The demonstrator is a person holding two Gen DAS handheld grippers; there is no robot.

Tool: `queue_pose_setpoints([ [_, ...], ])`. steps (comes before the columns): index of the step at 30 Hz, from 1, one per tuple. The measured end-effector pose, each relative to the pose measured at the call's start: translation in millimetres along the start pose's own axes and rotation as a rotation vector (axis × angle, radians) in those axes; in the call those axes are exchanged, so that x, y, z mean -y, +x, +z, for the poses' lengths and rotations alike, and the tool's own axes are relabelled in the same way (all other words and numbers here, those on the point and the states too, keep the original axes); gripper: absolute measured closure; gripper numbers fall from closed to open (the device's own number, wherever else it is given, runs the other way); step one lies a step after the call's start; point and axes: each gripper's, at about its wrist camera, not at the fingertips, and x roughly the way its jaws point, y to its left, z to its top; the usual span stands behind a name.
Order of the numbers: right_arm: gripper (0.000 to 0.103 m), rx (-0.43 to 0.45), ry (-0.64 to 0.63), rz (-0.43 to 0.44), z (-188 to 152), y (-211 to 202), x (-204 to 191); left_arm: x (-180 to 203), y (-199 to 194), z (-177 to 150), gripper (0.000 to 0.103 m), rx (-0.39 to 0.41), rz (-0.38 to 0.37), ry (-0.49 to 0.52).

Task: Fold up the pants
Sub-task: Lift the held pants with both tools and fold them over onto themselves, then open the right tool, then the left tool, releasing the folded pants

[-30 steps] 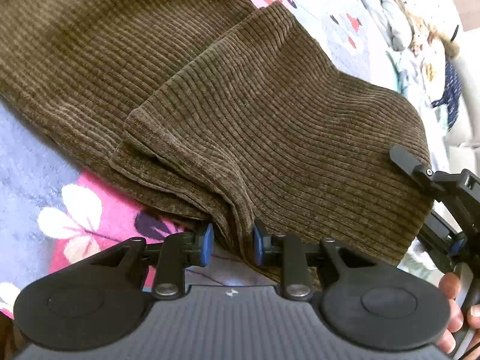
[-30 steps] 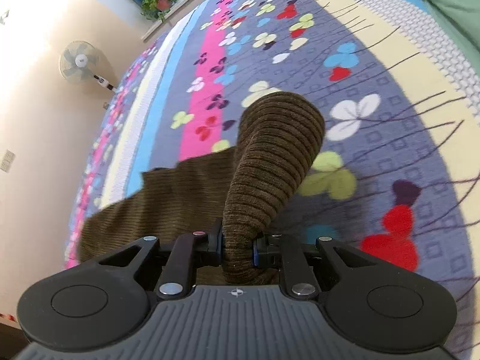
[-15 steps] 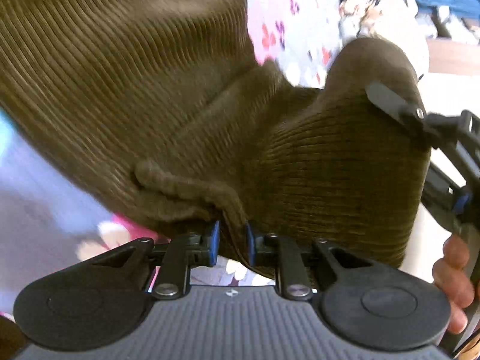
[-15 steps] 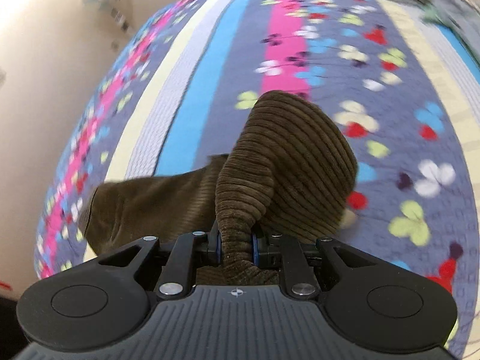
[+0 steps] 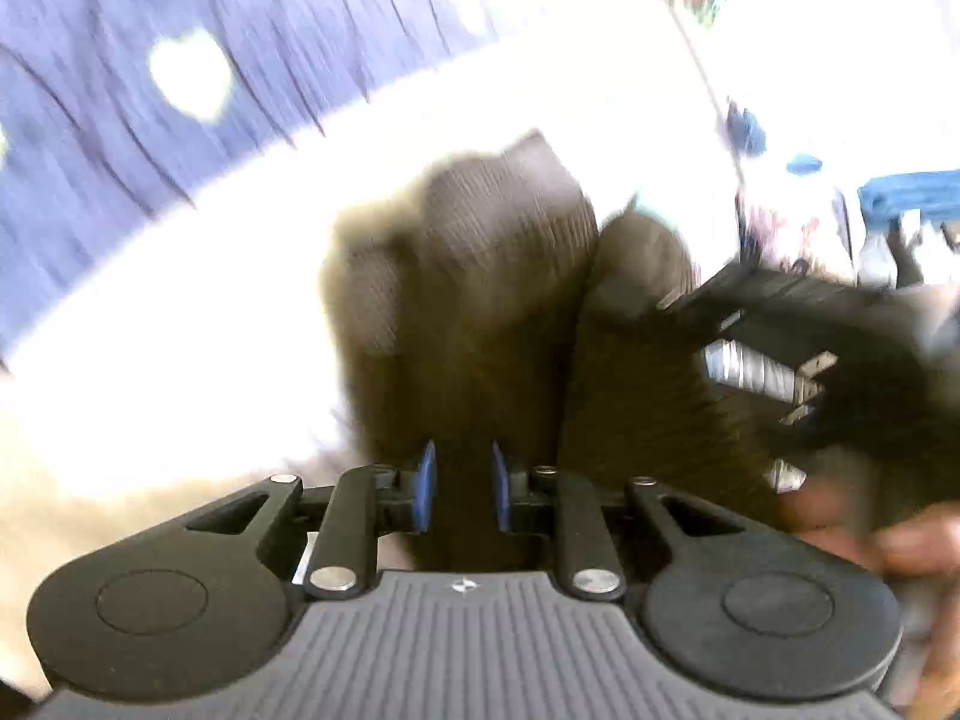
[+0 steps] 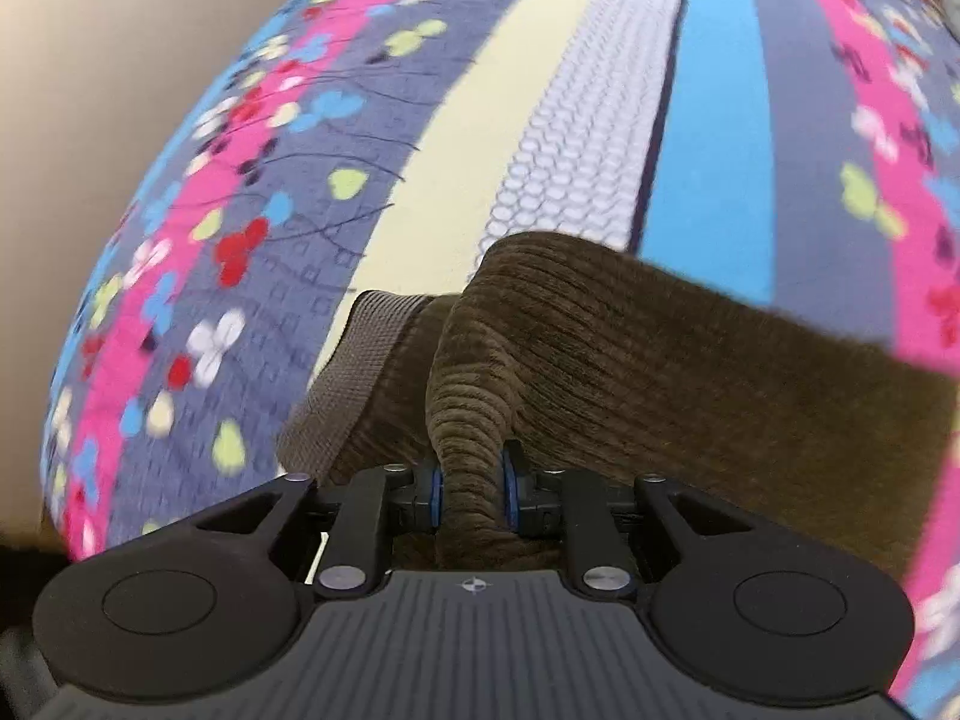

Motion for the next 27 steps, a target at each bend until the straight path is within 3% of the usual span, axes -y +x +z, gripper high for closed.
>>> queue_pose_setpoints([
  [1, 0.069, 0.005, 0.020, 0.021, -6.2, 8.9, 1.3, -5.4, -8.8, 2.5, 0.070, 0.027, -0.007, 0.005],
  [2, 0.055, -0.002, 0.032, 0.071, -12.3, 13.5, 4.0, -9.7, -17.3, 4.0, 0.051, 0.046, -0.002, 0.011],
  [3, 0.045, -0.015, 0.039, 0.139, -15.9, 12.4, 7.9, -11.7, -23.2, 4.0, 0.043, 0.062, 0.007, 0.015],
  [4, 0.029, -0.034, 0.054, 0.235, -17.2, 5.7, 15.1, -11.4, -29.6, 3.5, 0.034, 0.081, 0.012, 0.032],
  [7, 0.018, -0.063, 0.130, 0.514, -16.7, -32.9, 48.5, 2.0, -40.0, 1.7, 0.023, 0.072, 0.009, 0.117],
  [9, 0.008, -0.009, 0.122, 0.598, -20.2, -72.5, 76.6, 23.1, -40.0, 6.1, 0.021, 0.078, -0.018, 0.188],
  [11, 0.004, 0.095, 0.078, 0.568, -33.5, -111.3, 109.0, 49.7, -37.9, 9.3, 0.004, 0.080, -0.011, 0.262],
  [12, 0.003, 0.144, 0.063, 0.529, -44.5, -127.5, 127.7, 64.2, -32.2, 9.6, 0.001, 0.076, 0.025, 0.296],
  [15, 0.002, 0.212, 0.087, 0.386, -87.1, -150.9, 181.5, 97.7, -10.6, 4.9, 0.000, 0.005, 0.125, 0.426],
  [18, 0.002, 0.242, 0.148, 0.258, -129.0, -148.5, 218.3, 114.7, 13.3, -9.5, 0.000, -0.126, 0.233, 0.465],
  [19, 0.002, 0.243, 0.165, 0.239, -142.3, -144.7, 226.4, 119.8, 23.1, -13.8, 0.001, -0.160, 0.267, 0.477],
  [22, 0.003, 0.179, 0.273, 0.308, -170.0, -126.0, 245.6, 130.9, 51.0, -24.8, 0.056, -0.220, 0.401, 0.501],
  [25, 0.005, 0.135, 0.345, 0.381, -184.4, -116.4, 249.1, 155.5, 52.1, -30.0, 0.077, -0.220, 0.407, 0.560],
  [27, 0.005, 0.157, 0.316, 0.387, -185.7, -118.7, 238.8, 178.6, 38.2, -28.0, 0.081, -0.213, 0.307, 0.601],
])
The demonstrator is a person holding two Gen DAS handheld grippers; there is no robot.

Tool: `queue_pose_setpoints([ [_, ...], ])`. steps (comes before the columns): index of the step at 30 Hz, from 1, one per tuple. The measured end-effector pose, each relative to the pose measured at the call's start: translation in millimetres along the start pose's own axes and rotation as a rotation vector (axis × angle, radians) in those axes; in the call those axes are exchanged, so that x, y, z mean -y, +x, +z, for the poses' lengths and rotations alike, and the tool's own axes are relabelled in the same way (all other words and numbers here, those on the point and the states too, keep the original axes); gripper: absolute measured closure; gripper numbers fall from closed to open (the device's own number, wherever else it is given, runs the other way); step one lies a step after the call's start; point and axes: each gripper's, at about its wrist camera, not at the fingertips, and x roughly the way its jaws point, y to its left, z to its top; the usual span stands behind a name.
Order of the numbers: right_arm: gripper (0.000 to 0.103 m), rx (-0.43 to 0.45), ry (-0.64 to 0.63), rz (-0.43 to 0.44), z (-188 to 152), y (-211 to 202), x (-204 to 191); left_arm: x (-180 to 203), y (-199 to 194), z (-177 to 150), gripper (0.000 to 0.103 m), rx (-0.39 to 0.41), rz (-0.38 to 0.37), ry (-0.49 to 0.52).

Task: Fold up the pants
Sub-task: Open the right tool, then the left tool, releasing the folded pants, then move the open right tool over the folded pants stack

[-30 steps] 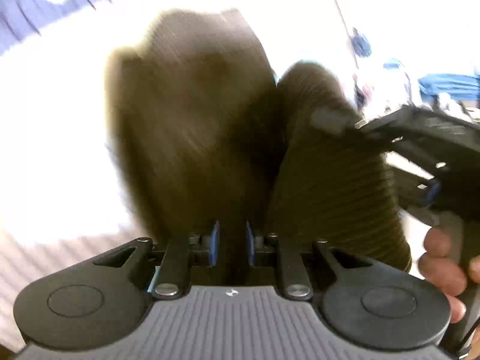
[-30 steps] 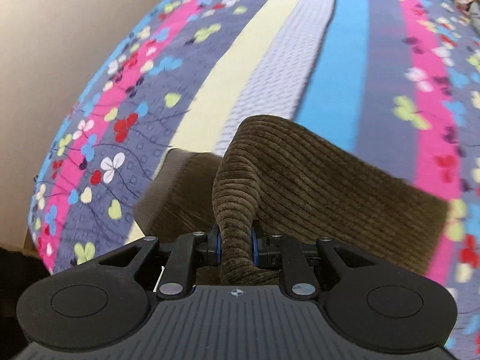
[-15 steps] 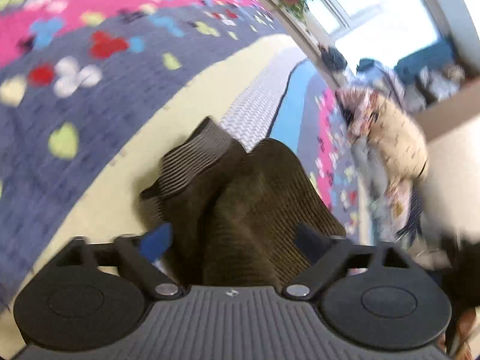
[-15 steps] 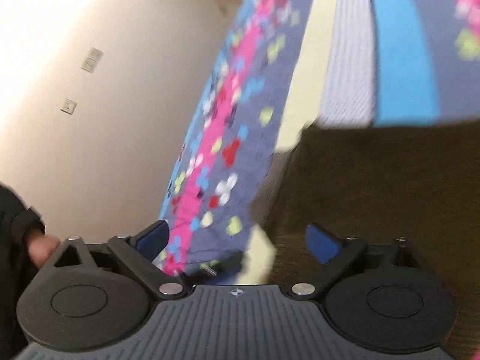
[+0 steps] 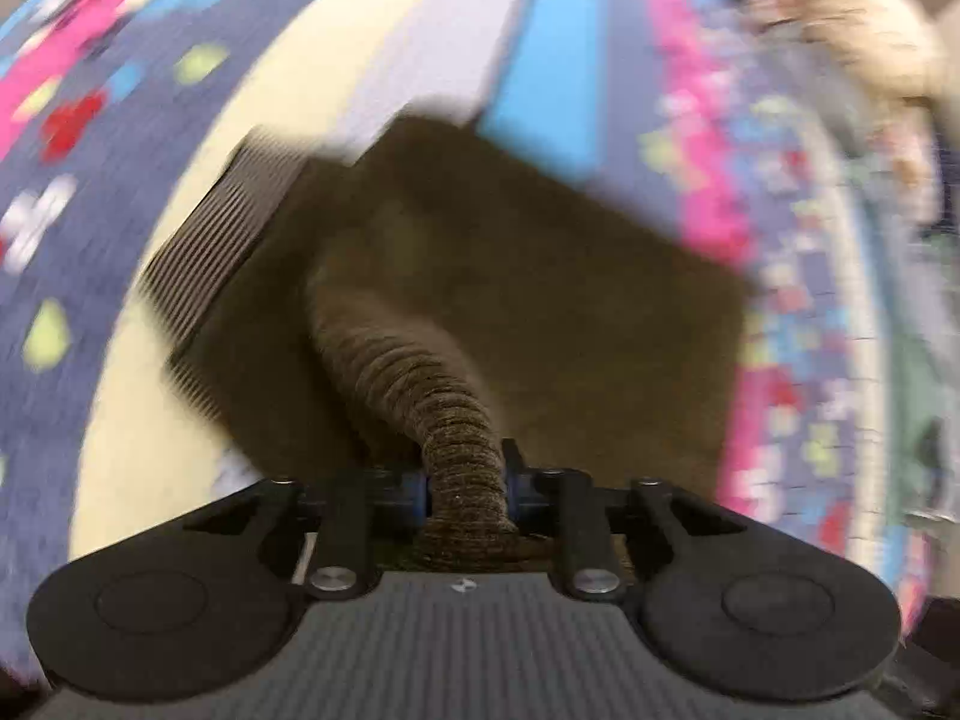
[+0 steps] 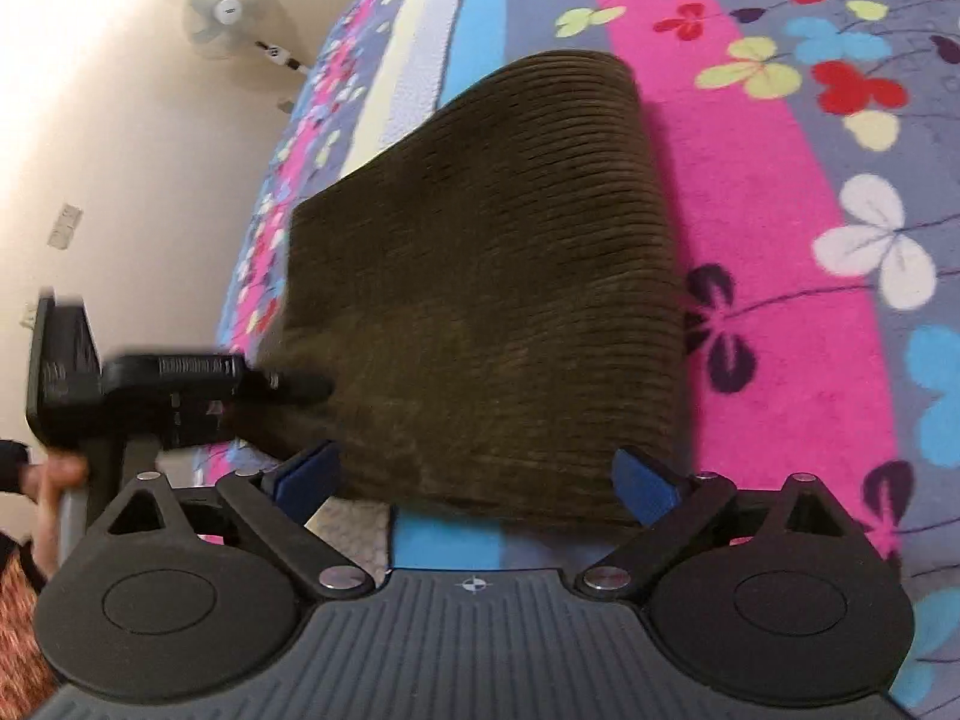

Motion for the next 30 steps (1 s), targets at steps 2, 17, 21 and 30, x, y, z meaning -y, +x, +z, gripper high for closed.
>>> queue_pose_setpoints([
  [2, 0.006, -0.006, -0.021, 0.006, 4.7, -3.5, -7.7, 9.1, -34.6, 8.9, 0.081, 0.067, -0.102, 0.033],
  [17, 0.007, 0.024, -0.100, -0.020, 20.6, 55.5, -65.6, -143.5, 20.9, -15.0, 0.071, 0.064, -0.164, -0.176],
  [21, 0.008, 0.002, -0.319, -0.108, 7.4, 83.9, -84.5, -147.6, 12.7, -21.6, 0.054, 0.076, -0.131, -0.163],
  [30, 0.007, 0.111, -0.847, -0.345, -82.3, 98.3, -90.6, -138.6, -12.0, -43.8, 0.014, 0.169, 0.039, -0.106],
])
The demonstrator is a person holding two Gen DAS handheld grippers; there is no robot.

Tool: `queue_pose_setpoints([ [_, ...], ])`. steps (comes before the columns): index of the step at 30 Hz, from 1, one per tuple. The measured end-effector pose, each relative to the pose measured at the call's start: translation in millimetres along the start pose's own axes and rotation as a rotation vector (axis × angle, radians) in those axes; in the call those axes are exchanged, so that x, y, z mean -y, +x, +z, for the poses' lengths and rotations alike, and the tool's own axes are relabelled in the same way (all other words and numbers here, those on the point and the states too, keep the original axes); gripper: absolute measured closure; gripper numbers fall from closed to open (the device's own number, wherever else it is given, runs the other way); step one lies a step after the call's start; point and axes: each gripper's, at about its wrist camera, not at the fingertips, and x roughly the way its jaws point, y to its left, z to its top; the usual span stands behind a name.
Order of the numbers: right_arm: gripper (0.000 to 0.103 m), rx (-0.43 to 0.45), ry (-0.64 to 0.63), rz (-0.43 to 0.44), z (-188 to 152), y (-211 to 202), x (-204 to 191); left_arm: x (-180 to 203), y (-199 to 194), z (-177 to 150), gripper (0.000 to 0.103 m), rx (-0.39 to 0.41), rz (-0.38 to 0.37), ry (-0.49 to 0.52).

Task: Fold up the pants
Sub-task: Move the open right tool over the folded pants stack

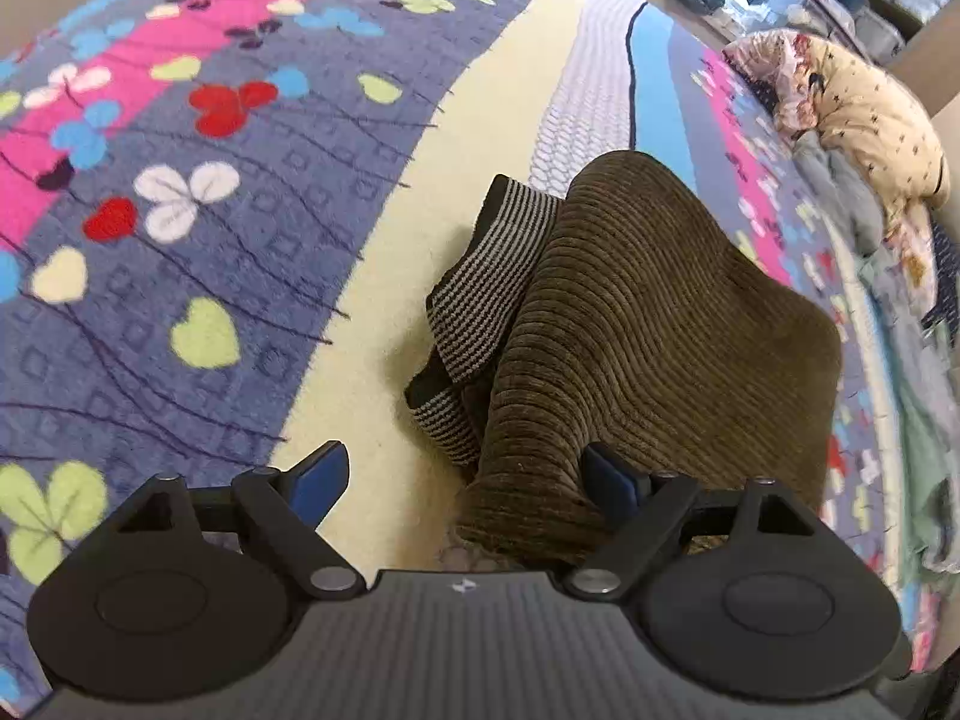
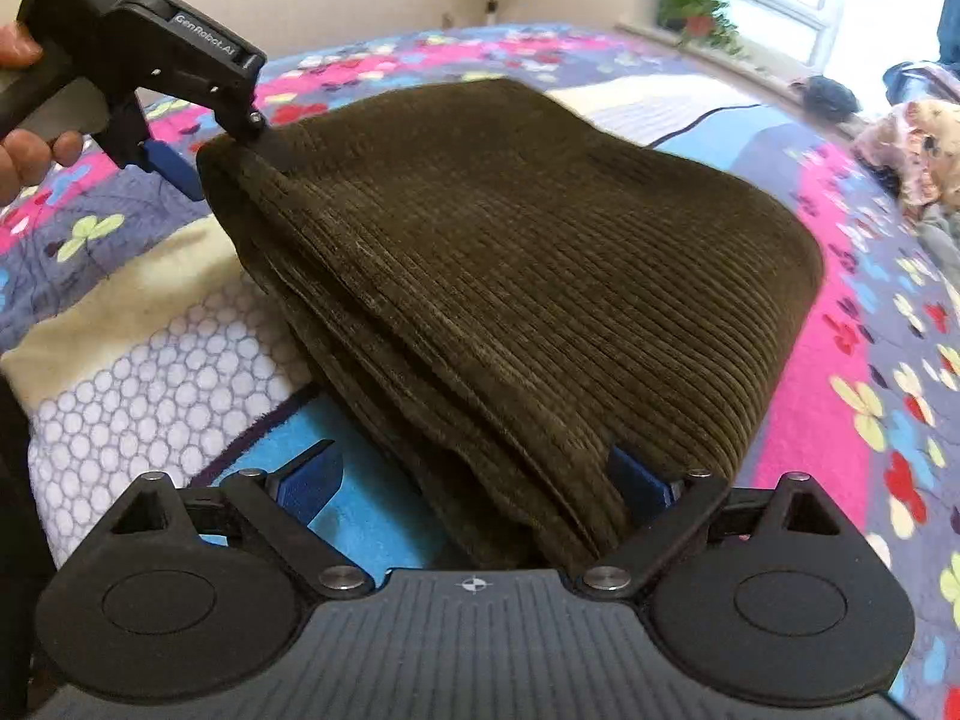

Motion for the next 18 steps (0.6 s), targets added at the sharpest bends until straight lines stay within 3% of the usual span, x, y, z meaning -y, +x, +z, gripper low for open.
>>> queue_pose_setpoints([
  [7, 0.007, 0.080, 0.310, 0.158, -3.3, -30.1, 41.9, 13.7, 1.7, 2.3, 0.014, -0.015, 0.100, -0.063],
  [18, 0.007, 0.210, 0.344, 0.181, 1.0, -49.1, 62.9, 20.6, -40.3, -10.1, 0.014, 0.075, 0.119, -0.226],
])
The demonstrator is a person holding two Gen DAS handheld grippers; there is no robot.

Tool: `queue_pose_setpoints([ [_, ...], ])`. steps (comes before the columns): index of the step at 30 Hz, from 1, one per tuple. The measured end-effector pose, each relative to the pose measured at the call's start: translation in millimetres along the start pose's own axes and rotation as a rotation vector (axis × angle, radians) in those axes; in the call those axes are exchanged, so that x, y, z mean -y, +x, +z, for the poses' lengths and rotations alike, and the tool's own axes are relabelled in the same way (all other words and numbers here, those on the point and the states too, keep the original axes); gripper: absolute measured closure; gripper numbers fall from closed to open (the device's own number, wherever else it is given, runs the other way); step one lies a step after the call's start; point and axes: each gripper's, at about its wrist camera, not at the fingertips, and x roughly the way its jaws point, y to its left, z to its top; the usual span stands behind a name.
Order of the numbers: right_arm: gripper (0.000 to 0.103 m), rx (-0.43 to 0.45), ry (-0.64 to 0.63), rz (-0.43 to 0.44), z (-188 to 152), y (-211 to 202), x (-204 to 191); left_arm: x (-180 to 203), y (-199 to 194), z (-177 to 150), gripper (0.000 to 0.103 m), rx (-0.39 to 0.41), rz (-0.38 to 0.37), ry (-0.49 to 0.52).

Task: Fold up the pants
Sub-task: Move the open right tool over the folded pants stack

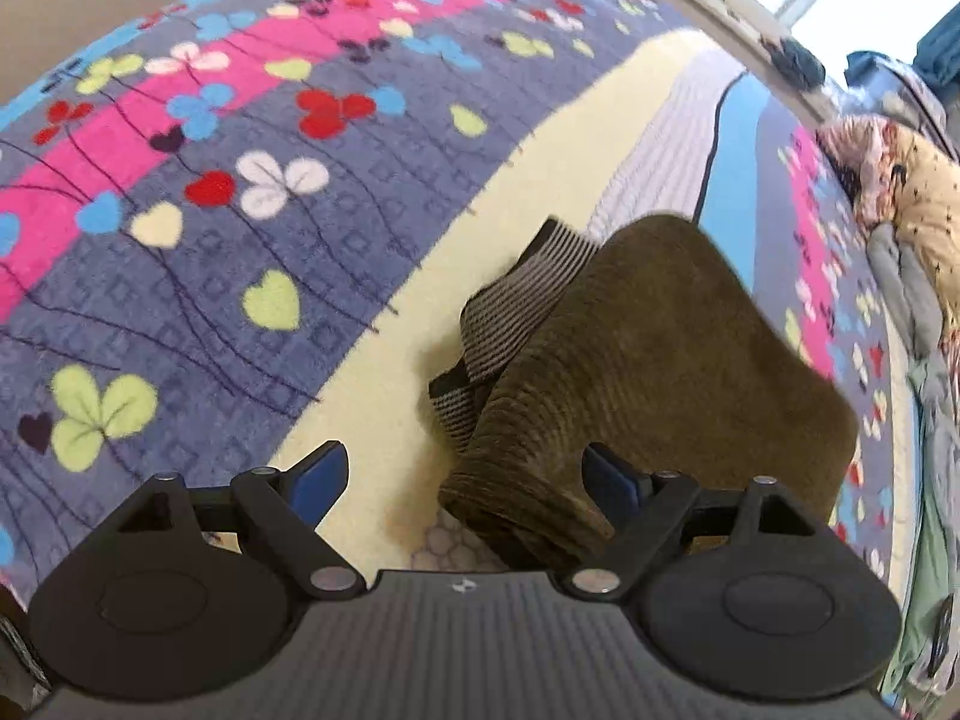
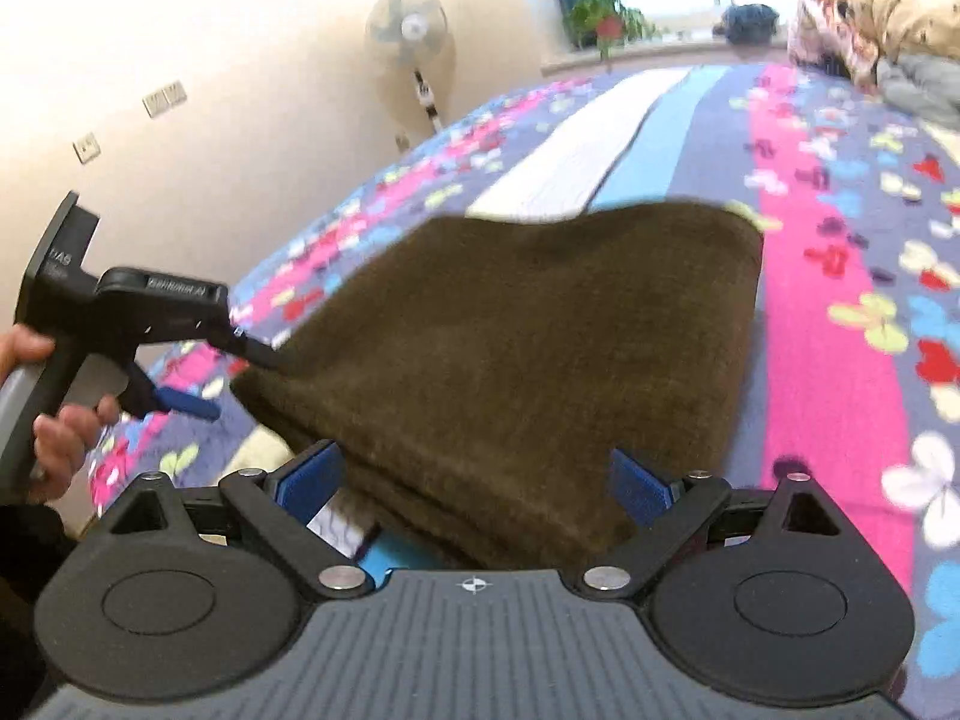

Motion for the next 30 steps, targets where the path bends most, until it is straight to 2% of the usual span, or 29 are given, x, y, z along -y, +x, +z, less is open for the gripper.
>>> queue_pose_setpoints([
  [3, 0.007, -0.034, 0.010, 0.048, -2.2, 14.3, -0.9, 4.9, -13.4, -0.8, 0.014, 0.022, -0.002, -0.024],
  [5, 0.006, -0.160, 0.032, 0.073, -12.5, 36.3, 0.2, 6.9, -23.8, -3.4, 0.014, 0.023, 0.009, -0.068],
  [9, 0.004, -0.151, -0.054, 0.068, -21.9, 38.6, -7.2, 8.3, -48.9, -13.8, 0.014, 0.031, 0.016, -0.151],
  [11, 0.004, -0.156, -0.035, 0.082, -18.1, 37.1, -4.6, 13.3, -64.2, -19.8, 0.014, 0.040, 0.021, -0.139],
  [15, 0.004, -0.181, -0.014, 0.117, -11.8, 24.2, 0.5, 27.8, -83.9, -30.1, 0.014, 0.088, 0.052, -0.044],
  [19, 0.005, -0.206, 0.000, 0.147, -0.5, 11.2, 0.3, 31.6, -89.5, -34.6, 0.014, 0.090, 0.003, -0.044],
  [25, 0.005, -0.105, 0.036, 0.119, 14.7, -16.6, -9.7, 28.5, -96.2, -32.3, 0.014, 0.111, -0.021, -0.020],
  [30, 0.004, -0.061, 0.091, 0.091, 21.7, -31.0, -8.7, 27.8, -93.4, -25.4, 0.013, 0.131, 0.007, 0.042],
])
